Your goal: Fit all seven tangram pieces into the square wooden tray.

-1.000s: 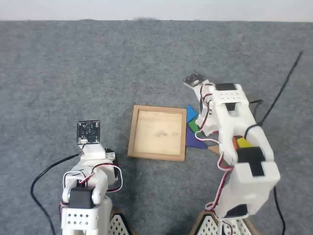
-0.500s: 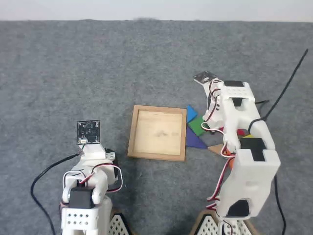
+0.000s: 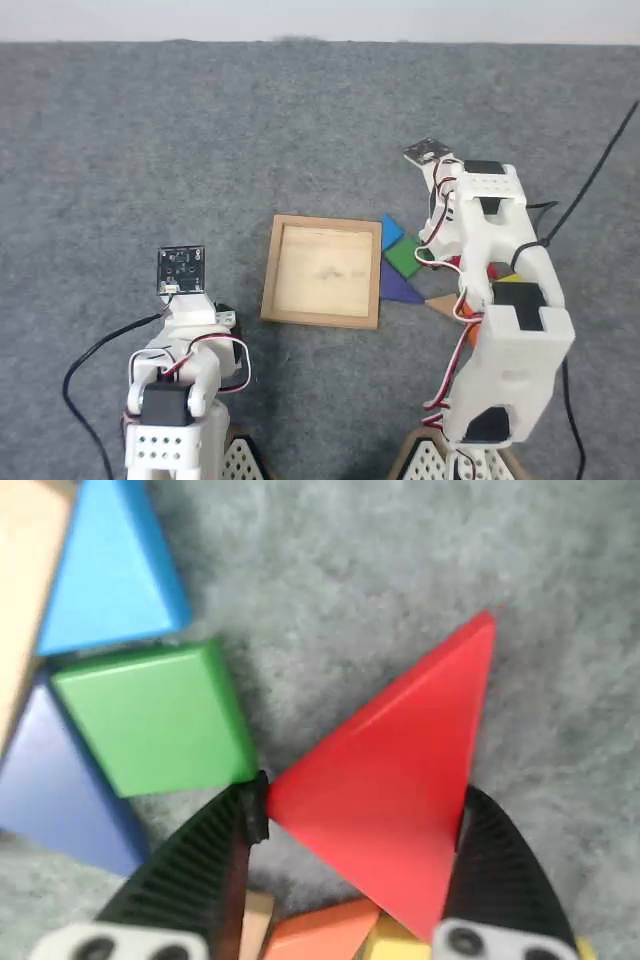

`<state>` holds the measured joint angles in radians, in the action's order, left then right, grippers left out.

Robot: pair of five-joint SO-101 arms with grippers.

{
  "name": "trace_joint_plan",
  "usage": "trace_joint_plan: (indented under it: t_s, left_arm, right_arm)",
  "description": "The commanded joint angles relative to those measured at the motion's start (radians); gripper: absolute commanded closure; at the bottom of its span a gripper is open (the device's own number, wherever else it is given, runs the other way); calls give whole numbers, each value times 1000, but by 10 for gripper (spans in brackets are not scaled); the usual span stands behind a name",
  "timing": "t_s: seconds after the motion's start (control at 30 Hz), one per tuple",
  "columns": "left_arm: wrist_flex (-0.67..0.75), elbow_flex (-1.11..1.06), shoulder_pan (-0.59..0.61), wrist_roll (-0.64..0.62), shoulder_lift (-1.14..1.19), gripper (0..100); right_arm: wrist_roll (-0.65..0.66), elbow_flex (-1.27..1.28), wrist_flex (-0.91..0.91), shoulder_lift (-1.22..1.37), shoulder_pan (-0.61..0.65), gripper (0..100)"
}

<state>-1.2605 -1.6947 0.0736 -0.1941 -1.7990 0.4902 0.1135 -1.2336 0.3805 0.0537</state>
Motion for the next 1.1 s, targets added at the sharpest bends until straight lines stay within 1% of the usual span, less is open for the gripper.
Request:
trace_joint_plan:
  t_s: [0.0,0.13,0.23,0.33,0.43,0.57,0.67,0.87,1.07]
  left_arm:
    - [-2,12,6,11,-20,986]
    - [-2,12,6,11,-20,986]
    - [-2,12,6,11,-20,986]
    - [-2,12,6,11,-20,986]
    - [-2,12,6,11,-20,986]
    - [-2,12,6,11,-20,986]
    - [-2,12,6,11,-20,986]
    - [-2,12,6,11,-20,986]
    - [-2,12,6,11,-20,986]
  right_arm:
    - [-38,11,-33,-156,41,833]
    - [-40,117,-30,-295,133,833]
    - [-64,186,-28,-401,197,832]
    - [-68,219,-18,-489,268,830]
    - [-68,213,-2,-515,346,830]
    - [-68,201,39,-478,458,830]
    - [-57,178,84,-415,516,830]
    - [86,91,136,-271,599,831]
    - [196,-44,137,-128,615,830]
